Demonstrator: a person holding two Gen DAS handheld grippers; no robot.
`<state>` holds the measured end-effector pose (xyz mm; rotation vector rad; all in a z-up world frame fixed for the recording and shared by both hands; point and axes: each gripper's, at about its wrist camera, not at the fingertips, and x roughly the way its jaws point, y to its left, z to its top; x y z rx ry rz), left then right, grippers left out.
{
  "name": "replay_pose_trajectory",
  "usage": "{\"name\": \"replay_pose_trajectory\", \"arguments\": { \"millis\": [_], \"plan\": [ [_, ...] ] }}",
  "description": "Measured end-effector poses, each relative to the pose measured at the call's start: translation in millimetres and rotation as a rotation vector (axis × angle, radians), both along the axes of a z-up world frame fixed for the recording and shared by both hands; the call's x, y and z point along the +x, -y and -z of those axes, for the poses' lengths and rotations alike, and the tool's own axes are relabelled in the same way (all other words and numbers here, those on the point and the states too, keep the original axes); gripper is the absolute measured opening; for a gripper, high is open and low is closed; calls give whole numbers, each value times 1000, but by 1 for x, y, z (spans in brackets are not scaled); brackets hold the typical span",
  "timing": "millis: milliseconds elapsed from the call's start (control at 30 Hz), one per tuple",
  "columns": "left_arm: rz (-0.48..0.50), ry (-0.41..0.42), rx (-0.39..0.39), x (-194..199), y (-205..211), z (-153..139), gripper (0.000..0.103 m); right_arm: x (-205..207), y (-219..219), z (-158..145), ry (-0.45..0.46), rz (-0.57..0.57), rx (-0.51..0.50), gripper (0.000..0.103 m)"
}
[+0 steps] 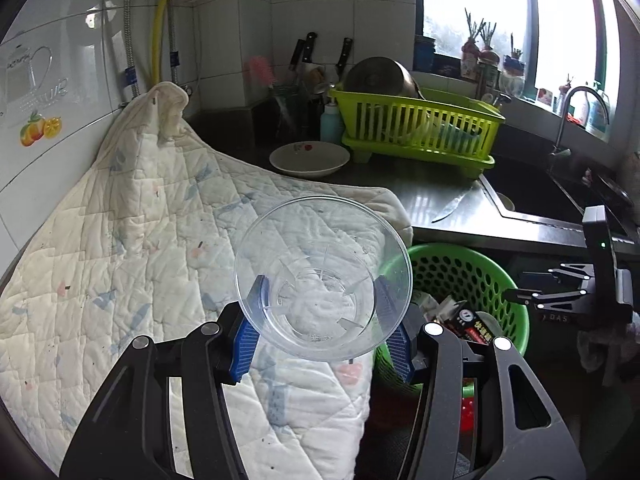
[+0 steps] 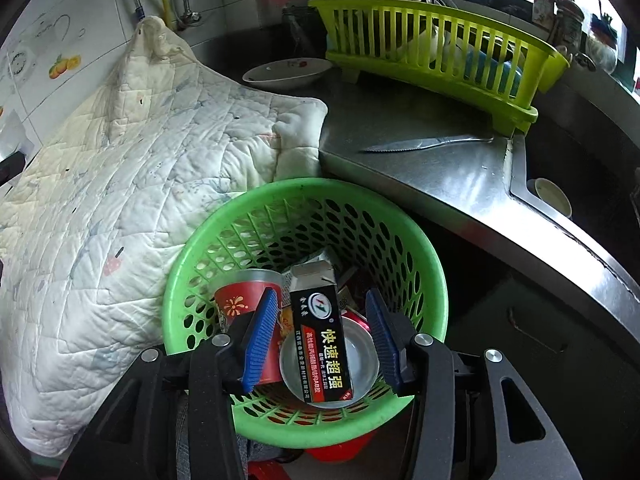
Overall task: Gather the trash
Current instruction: 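Carry the glue box to the basket and release it with the right gripper, then lower the clear plastic lid into the green basket and open the left gripper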
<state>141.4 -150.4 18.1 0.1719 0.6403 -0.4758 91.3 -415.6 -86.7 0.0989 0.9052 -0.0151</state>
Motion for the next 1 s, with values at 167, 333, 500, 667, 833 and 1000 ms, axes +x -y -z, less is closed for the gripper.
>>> {"name": "replay_pose_trajectory", "arguments": {
  "millis": [167,333,500,667,833,1000],
  "plan": [
    [42,-9,20,2,27,5,53,-12,8,-7,27,4,0,52],
    [83,-34,38,5,55,15,54,-24,13,-17,57,7,-15,59],
    [118,-71,70,10,86,33,54,-37,18,-24,81,7,-20,66],
    [156,-114,88,13,118,51,54,-50,23,-24,92,9,-29,68],
    [207,-124,102,13,150,57,55,-63,27,-22,97,7,-37,71],
    [235,-151,78,17,174,58,56,-73,28,-22,105,3,-25,71]
  ]
}}
